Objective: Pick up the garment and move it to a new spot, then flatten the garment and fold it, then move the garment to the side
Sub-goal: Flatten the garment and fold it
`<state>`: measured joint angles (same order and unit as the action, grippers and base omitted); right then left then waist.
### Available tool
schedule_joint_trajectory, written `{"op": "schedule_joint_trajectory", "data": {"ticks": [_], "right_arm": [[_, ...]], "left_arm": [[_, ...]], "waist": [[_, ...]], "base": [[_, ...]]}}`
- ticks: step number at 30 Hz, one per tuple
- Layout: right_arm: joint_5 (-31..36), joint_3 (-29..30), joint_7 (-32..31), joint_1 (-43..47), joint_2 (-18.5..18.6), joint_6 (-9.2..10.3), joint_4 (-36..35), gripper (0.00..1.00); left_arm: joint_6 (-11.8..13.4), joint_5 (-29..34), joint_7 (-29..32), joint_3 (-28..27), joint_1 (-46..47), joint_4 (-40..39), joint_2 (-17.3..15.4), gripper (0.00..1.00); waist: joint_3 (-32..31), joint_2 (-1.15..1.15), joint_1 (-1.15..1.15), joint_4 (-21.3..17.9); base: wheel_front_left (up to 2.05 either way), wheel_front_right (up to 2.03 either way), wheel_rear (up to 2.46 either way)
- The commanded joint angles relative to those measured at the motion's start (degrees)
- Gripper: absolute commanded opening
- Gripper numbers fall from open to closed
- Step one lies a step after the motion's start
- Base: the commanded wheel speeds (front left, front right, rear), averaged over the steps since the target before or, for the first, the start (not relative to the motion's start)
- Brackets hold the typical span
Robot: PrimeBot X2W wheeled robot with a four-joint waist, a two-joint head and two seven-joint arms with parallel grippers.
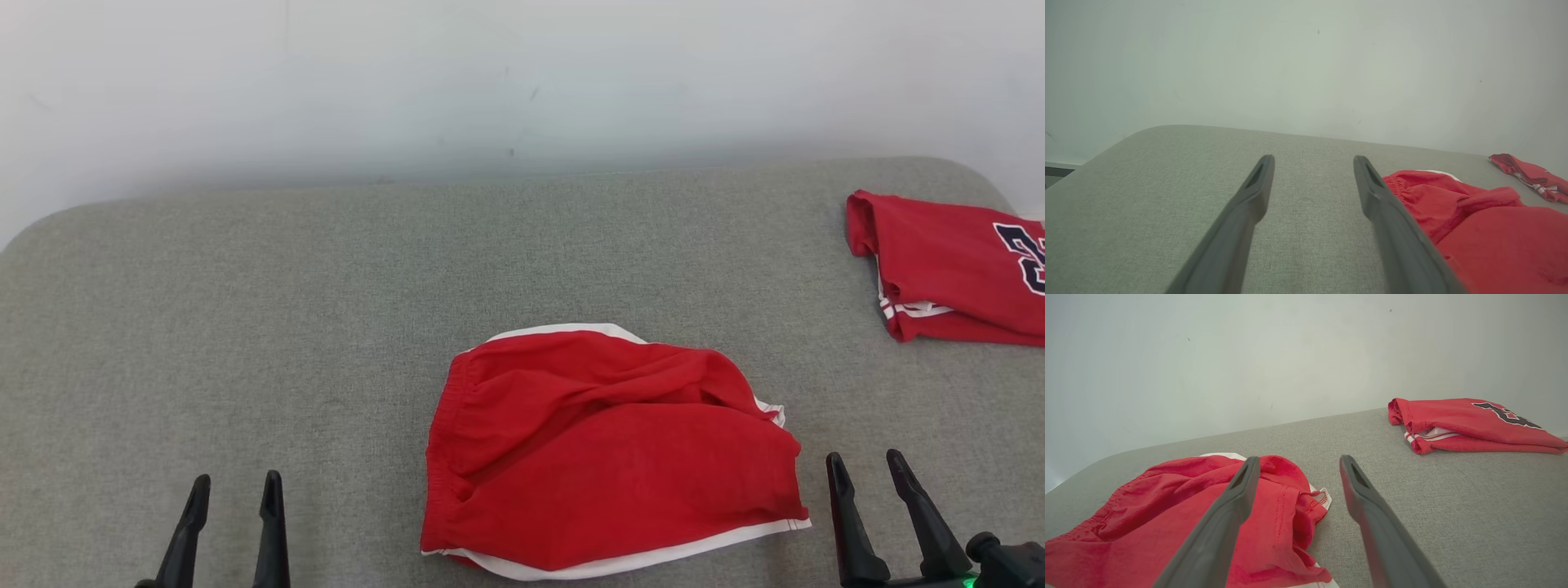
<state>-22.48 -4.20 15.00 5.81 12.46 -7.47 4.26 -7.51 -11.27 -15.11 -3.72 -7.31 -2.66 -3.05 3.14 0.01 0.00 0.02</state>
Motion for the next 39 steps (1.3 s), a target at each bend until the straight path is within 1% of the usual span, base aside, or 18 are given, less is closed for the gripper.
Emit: {"op": "schedule_joint_trajectory", "data": {"ticks": [1, 5, 14, 18, 22, 27, 33, 39], "right_arm": [[0.4, -0.1, 0.2, 0.1, 0.3, 0.0, 0.0, 1.0], [0.5, -0.7, 0.2, 0.2, 1.7, 0.0, 0.9, 1.0], [-0.6, -1.6, 0.1, 0.3, 4.8, 0.0, 5.6, 1.0], [-1.1, -2.4, 0.1, -0.2, 5.4, 0.0, 8.5, 1.0], [-1.5, -4.0, 0.1, -1.7, 5.9, 0.0, 11.5, 1.0], [-2.4, -7.8, 0.1, -4.9, 6.4, 0.0, 16.1, 1.0], [-3.3, -12.3, 0.1, -9.2, 6.1, 0.0, 21.3, 1.0], [-4.5, -15.8, 0.1, -12.4, 6.1, 0.0, 24.6, 1.0]], "left_arm": [[0.1, 0.2, 0.0, 0.2, -0.1, 0.1, 0.0, 1.0], [0.1, 0.0, 0.0, 2.7, 0.0, 0.5, -0.9, 1.0], [0.1, -1.8, 0.0, 14.0, 0.1, 4.7, -5.2, 1.0], [0.1, -3.1, 0.0, 17.6, 1.2, 7.6, -5.8, 1.0], [0.1, -3.8, 0.0, 20.0, 2.9, 11.2, -5.5, 1.0], [0.1, -4.0, 0.0, 23.2, 5.8, 14.5, -6.1, 1.0], [0.1, -4.2, 0.0, 24.7, 9.0, 16.4, -6.5, 1.0], [0.1, -3.9, 0.0, 25.7, 10.9, 16.9, -6.3, 1.0]], "waist": [[0.0, -0.01, 0.0, 0.0], [0.2, -0.01, 0.0, 0.2], [2.6, -0.01, 0.0, 0.4], [3.6, -0.01, 0.0, 0.3], [4.5, -0.01, 0.0, -0.1], [5.9, -0.01, 0.0, -0.6], [7.3, -0.01, 0.0, -0.6], [8.2, -0.01, 0.0, -0.5]], "base": [[0.0, 0.0, 0.0], [0.0, 0.0, 0.0], [0.0, 0.0, 0.0], [0.0, 0.0, 0.0], [0.0, 0.0, 0.0], [0.0, 0.0, 0.0], [0.0, 0.0, 0.0], [0.0, 0.0, 0.0]]}}
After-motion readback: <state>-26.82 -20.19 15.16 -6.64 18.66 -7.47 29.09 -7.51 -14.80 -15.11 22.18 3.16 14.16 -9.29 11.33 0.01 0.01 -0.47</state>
